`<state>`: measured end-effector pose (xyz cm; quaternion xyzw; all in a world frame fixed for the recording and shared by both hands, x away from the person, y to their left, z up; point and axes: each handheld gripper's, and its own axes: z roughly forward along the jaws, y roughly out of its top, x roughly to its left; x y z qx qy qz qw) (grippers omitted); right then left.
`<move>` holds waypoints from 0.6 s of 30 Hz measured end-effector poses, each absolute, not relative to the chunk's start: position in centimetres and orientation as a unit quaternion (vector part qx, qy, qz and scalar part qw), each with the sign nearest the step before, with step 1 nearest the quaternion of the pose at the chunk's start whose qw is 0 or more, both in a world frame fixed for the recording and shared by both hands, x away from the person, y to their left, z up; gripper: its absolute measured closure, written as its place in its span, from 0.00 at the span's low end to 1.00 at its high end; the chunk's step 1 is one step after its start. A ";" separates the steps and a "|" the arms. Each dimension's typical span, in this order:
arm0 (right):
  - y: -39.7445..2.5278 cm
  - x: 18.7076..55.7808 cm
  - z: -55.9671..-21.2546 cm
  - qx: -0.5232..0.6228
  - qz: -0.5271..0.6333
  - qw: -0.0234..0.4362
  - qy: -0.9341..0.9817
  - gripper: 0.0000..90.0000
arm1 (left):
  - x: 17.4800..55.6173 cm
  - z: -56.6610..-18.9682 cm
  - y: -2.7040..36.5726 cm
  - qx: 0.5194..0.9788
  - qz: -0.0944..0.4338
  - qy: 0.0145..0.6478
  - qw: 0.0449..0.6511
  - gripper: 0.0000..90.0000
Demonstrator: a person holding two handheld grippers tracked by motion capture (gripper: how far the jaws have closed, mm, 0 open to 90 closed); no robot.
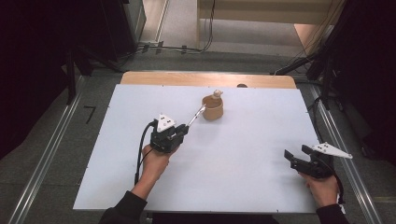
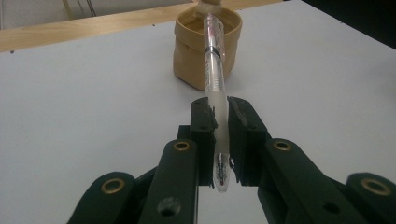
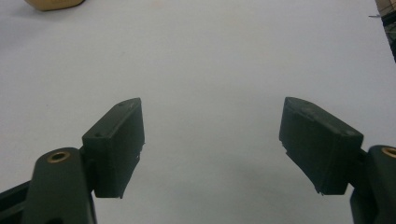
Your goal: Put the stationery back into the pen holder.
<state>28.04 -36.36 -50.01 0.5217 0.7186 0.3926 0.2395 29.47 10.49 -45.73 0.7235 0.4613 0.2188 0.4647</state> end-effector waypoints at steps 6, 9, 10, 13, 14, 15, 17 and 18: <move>-36.3 28.0 -50.0 0.520 0.393 0.239 0.719 0.23 | 29.8 -45.6 10.1 0.725 0.219 0.459 0.464 0.91; -36.3 28.0 -50.0 0.521 0.393 0.239 0.719 0.23 | 30.1 -45.5 10.0 0.726 0.219 0.459 0.463 0.91; -36.3 28.0 -50.0 0.521 0.393 0.239 0.719 0.23 | 30.2 -45.5 10.0 0.727 0.218 0.459 0.462 0.91; -36.4 28.0 -50.0 0.522 0.393 0.238 0.718 0.23 | 30.5 -45.6 9.9 0.728 0.217 0.460 0.460 0.91; -36.3 28.0 -50.0 0.521 0.393 0.238 0.719 0.23 | 30.6 -45.6 9.8 0.727 0.219 0.460 0.460 0.91; -36.3 28.1 -50.0 0.521 0.393 0.238 0.720 0.23 | 30.7 -45.5 9.8 0.727 0.217 0.461 0.460 0.91; -36.3 28.1 -50.0 0.520 0.393 0.238 0.720 0.23 | 30.9 -45.5 9.7 0.728 0.216 0.461 0.460 0.91; -36.3 28.1 -50.0 0.520 0.393 0.238 0.720 0.23 | 31.0 -45.5 9.6 0.729 0.216 0.461 0.458 0.91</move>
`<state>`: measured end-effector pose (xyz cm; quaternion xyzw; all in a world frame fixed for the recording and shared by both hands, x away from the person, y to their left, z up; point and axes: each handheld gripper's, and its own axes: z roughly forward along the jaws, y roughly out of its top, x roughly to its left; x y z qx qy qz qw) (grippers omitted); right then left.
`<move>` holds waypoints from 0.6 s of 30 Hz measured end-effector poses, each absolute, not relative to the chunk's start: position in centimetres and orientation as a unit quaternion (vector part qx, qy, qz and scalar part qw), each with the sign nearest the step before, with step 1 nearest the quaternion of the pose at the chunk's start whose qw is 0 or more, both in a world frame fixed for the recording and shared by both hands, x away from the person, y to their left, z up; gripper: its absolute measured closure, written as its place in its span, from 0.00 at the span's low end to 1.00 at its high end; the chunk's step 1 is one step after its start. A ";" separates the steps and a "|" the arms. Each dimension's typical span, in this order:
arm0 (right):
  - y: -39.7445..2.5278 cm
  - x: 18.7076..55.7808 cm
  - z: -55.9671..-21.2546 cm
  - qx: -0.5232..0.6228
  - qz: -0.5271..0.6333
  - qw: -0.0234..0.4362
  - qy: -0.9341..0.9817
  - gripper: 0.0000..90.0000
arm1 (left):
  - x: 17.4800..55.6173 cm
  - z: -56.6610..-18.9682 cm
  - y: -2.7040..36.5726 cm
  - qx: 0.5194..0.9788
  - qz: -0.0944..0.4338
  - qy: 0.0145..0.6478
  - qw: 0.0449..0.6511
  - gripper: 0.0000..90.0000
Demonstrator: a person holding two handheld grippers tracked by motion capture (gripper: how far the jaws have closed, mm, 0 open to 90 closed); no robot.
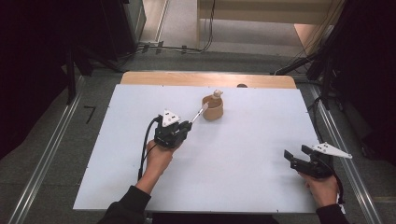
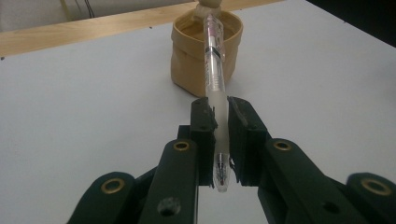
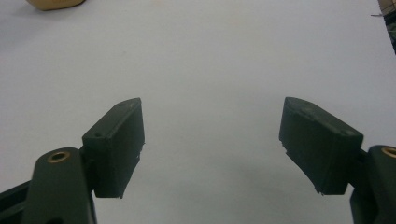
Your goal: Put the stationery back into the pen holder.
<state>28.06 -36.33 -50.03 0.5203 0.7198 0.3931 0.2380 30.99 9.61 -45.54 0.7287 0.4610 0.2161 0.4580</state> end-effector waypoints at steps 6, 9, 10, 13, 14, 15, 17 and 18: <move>-36.4 28.2 -50.1 0.522 0.391 0.235 0.721 0.23 | 31.7 -45.2 9.2 0.728 0.212 0.464 0.458 0.91; -36.3 28.2 -50.1 0.519 0.393 0.237 0.721 0.23 | 32.1 -45.1 8.9 0.728 0.209 0.466 0.457 0.91; -36.3 28.2 -50.1 0.518 0.394 0.237 0.721 0.23 | 32.3 -45.1 8.8 0.729 0.209 0.466 0.456 0.90; -36.4 28.2 -50.1 0.518 0.394 0.236 0.722 0.23 | 32.5 -45.1 8.5 0.732 0.208 0.466 0.452 0.90; -36.4 28.2 -50.1 0.519 0.394 0.236 0.721 0.23 | 32.6 -45.0 8.4 0.732 0.207 0.466 0.452 0.90; -36.4 28.2 -50.1 0.519 0.394 0.236 0.721 0.23 | 32.7 -45.0 8.4 0.734 0.207 0.464 0.450 0.90; -36.3 28.2 -50.1 0.517 0.395 0.236 0.722 0.23 | 32.8 -44.8 8.2 0.735 0.205 0.465 0.448 0.90; -36.3 28.2 -50.1 0.516 0.394 0.237 0.723 0.23 | 32.9 -44.6 8.1 0.736 0.206 0.466 0.447 0.90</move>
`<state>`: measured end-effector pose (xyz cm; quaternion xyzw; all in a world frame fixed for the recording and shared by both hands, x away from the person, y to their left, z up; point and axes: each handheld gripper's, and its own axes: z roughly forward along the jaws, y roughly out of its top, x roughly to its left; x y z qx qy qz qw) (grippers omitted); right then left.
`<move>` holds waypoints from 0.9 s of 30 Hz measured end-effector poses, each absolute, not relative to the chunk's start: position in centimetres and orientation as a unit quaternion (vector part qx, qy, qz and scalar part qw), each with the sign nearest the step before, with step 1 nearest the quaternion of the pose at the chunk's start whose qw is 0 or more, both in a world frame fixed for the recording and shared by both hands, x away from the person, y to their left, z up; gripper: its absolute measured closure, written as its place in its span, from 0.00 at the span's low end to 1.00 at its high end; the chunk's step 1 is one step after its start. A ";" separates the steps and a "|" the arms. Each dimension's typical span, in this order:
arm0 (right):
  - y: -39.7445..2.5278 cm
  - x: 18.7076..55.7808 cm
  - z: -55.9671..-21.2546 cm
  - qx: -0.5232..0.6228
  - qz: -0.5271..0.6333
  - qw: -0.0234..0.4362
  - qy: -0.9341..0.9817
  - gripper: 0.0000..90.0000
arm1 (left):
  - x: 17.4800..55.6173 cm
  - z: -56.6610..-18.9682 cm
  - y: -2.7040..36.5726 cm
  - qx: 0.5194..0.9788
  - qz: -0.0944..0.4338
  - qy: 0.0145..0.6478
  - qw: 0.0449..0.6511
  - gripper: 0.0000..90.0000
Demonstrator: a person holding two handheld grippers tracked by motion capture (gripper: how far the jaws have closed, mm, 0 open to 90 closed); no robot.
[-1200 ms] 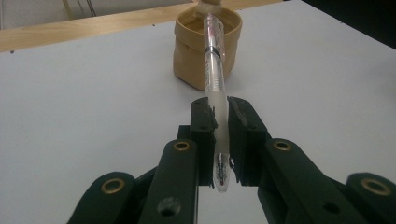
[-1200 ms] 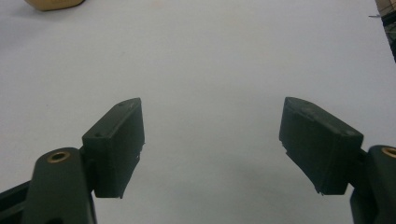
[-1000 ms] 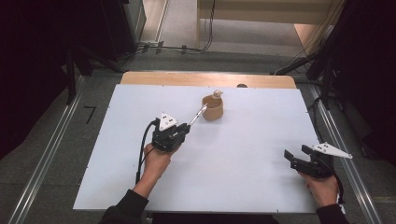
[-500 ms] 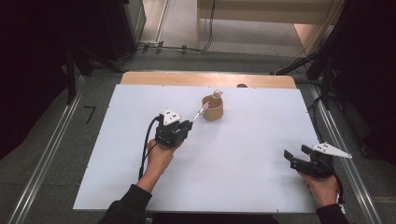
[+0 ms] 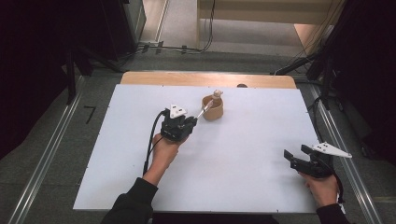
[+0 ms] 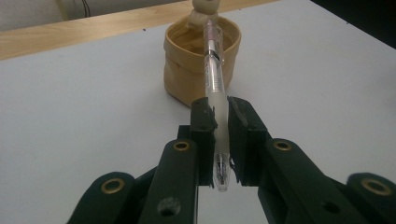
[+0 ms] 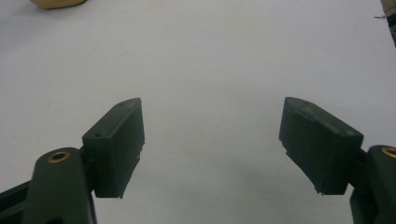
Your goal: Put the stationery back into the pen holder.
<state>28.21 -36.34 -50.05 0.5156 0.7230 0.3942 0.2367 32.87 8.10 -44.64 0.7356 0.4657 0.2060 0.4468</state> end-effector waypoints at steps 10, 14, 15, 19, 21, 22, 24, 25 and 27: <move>-36.2 28.2 -50.0 0.515 0.394 0.236 0.724 0.23 | 33.6 -43.7 7.6 0.737 0.210 0.466 0.442 0.90; -36.2 28.2 -50.0 0.515 0.394 0.236 0.724 0.23 | 33.8 -43.5 7.5 0.734 0.211 0.468 0.445 0.90; -36.2 28.1 -50.0 0.515 0.394 0.236 0.724 0.23 | 33.9 -43.5 7.5 0.733 0.211 0.468 0.445 0.90; -36.2 28.2 -50.1 0.513 0.394 0.235 0.726 0.23 | 34.2 -43.5 7.5 0.732 0.213 0.470 0.446 0.90; -36.1 28.2 -50.1 0.513 0.394 0.235 0.726 0.23 | 34.3 -43.4 7.4 0.729 0.212 0.473 0.447 0.90; -36.1 28.2 -50.1 0.513 0.393 0.235 0.726 0.23 | 34.4 -43.3 7.4 0.728 0.213 0.473 0.448 0.90; -36.1 28.2 -50.1 0.513 0.393 0.235 0.726 0.23 | 34.6 -43.0 7.3 0.728 0.215 0.472 0.449 0.90; -36.1 28.2 -50.1 0.513 0.393 0.235 0.726 0.23 | 34.6 -42.9 7.3 0.728 0.215 0.471 0.450 0.90; -36.2 28.2 -50.1 0.513 0.393 0.235 0.726 0.23 | 34.7 -42.7 7.1 0.728 0.215 0.471 0.449 0.90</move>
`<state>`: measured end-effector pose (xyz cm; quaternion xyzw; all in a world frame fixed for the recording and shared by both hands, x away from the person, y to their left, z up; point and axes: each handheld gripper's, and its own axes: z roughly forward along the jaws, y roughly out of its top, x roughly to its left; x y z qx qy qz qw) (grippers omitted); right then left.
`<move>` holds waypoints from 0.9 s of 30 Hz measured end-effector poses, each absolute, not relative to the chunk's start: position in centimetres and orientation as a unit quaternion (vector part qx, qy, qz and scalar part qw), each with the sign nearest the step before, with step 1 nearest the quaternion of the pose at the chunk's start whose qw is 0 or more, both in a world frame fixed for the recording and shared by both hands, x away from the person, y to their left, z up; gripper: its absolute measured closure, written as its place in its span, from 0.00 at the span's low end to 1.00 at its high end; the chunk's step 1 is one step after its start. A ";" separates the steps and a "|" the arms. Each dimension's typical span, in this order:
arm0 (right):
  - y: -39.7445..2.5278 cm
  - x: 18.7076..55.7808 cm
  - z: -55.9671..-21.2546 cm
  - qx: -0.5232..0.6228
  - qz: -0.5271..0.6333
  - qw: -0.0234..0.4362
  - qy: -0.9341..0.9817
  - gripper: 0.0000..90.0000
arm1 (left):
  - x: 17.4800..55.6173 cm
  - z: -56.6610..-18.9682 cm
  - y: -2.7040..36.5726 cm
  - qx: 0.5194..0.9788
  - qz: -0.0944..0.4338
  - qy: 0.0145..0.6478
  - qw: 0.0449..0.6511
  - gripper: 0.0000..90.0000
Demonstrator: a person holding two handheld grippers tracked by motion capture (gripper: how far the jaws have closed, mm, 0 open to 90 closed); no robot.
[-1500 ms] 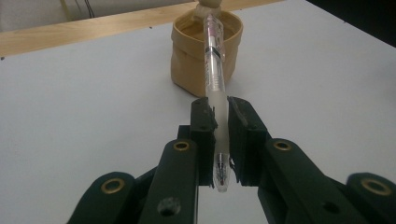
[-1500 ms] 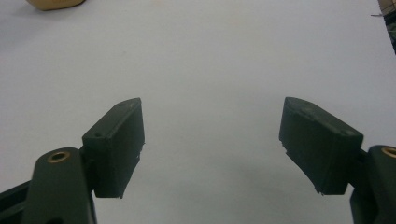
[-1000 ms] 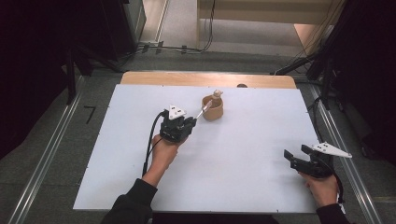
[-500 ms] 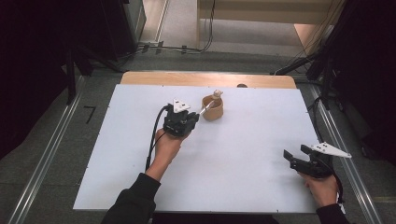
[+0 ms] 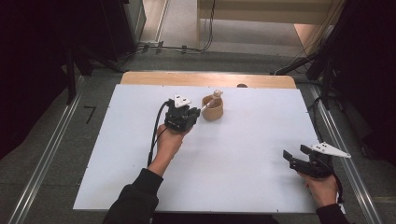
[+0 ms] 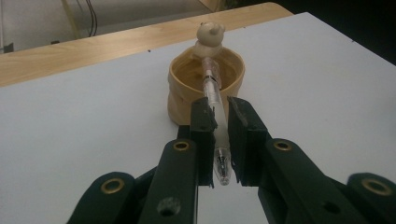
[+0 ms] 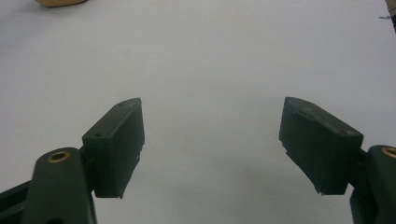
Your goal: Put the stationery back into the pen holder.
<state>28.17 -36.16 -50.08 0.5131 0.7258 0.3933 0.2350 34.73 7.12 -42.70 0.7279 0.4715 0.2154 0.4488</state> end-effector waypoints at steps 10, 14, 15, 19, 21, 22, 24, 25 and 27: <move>-36.1 28.2 -50.1 0.512 0.394 0.234 0.727 0.23 | 35.0 -42.7 6.9 0.727 0.216 0.473 0.448 0.90; -36.1 28.2 -50.1 0.512 0.393 0.234 0.727 0.23 | 35.1 -42.8 6.9 0.727 0.215 0.475 0.448 0.90; -36.1 28.2 -50.1 0.513 0.393 0.234 0.727 0.23 | 35.1 -42.8 6.9 0.727 0.215 0.474 0.448 0.90; -36.1 28.2 -50.1 0.512 0.394 0.233 0.727 0.23 | 35.3 -42.9 6.8 0.725 0.216 0.475 0.448 0.90; -36.1 28.2 -50.1 0.512 0.393 0.234 0.727 0.23 | 35.4 -43.0 6.8 0.726 0.216 0.477 0.447 0.90; -36.1 28.2 -50.1 0.513 0.393 0.233 0.727 0.23 | 35.4 -43.0 6.9 0.725 0.216 0.477 0.447 0.90; -36.1 28.2 -50.1 0.513 0.393 0.233 0.727 0.23 | 35.5 -43.0 6.9 0.724 0.218 0.479 0.447 0.90; -36.1 28.2 -50.1 0.513 0.393 0.233 0.727 0.23 | 35.5 -43.0 6.9 0.723 0.218 0.479 0.447 0.90; -36.1 28.2 -50.1 0.513 0.393 0.234 0.727 0.23 | 35.6 -43.1 6.8 0.723 0.216 0.479 0.448 0.90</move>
